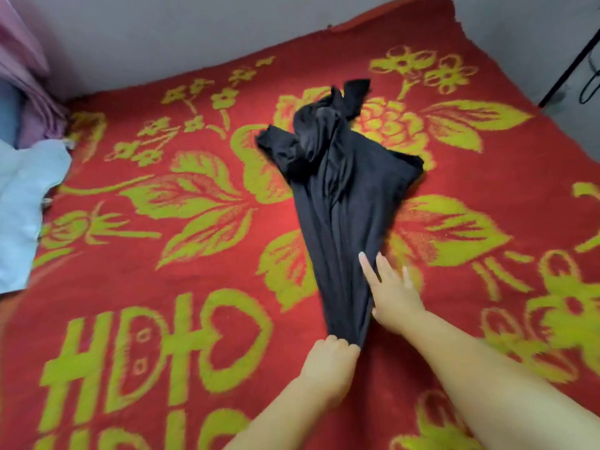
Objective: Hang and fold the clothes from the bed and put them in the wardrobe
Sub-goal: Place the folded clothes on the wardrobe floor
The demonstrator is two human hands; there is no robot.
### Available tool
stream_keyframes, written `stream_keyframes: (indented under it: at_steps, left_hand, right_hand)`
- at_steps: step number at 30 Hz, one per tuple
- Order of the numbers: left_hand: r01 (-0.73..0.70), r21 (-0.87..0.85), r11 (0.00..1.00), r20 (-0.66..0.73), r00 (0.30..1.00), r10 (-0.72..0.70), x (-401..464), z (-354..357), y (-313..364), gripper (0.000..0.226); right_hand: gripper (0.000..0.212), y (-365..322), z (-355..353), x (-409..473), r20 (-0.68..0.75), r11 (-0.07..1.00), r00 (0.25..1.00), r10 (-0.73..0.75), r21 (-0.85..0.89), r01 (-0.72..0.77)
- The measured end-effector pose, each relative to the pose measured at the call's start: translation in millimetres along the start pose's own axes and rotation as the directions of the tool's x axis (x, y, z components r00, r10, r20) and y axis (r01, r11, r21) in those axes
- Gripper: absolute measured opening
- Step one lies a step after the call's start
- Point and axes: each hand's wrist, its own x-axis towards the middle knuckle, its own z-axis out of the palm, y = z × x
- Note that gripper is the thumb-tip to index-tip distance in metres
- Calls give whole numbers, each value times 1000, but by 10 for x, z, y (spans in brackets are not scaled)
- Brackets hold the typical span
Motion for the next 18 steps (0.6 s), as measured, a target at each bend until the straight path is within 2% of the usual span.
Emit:
stream_keyframes:
  at_steps: [2, 4, 7, 9, 12, 14, 18]
  left_hand:
    - [-43, -131, 990, -56, 998, 36, -393, -145, 116, 28]
    - [-62, -192, 979, -167, 985, 29, -801, -378, 123, 25]
    - [-93, -240, 966, -367, 930, -2, -1396, -881, 83, 19]
    - [-128, -309, 942, -498, 866, -45, -1782, -1295, 109, 14]
    - [-212, -396, 893, -703, 696, -146, -2283, -1927, 144, 12]
    - [-293, -453, 842, -793, 564, -230, -2583, -2332, 142, 14]
    - [-447, -567, 692, -822, 362, -440, -3080, -2977, 128, 21]
  right_hand:
    - [85, -164, -103, -361, 24, 988, 996, -88, -123, 90]
    - [61, -326, -346, -640, 71, 985, 993, -96, -137, 105]
    - [47, -565, -1109, -919, 42, 990, 990, -137, 39, 135]
    - [44, -737, -1821, -1097, -20, 966, 987, -159, 203, 160]
    - [40, -990, -2997, -1449, -141, 891, 976, -163, 403, 207]
    - [39, -1156, -3694, -1737, -293, 850, 933, -209, 417, 322]
    - [38, -1425, -4632, -2357, -527, 783, 826, -201, 420, 459]
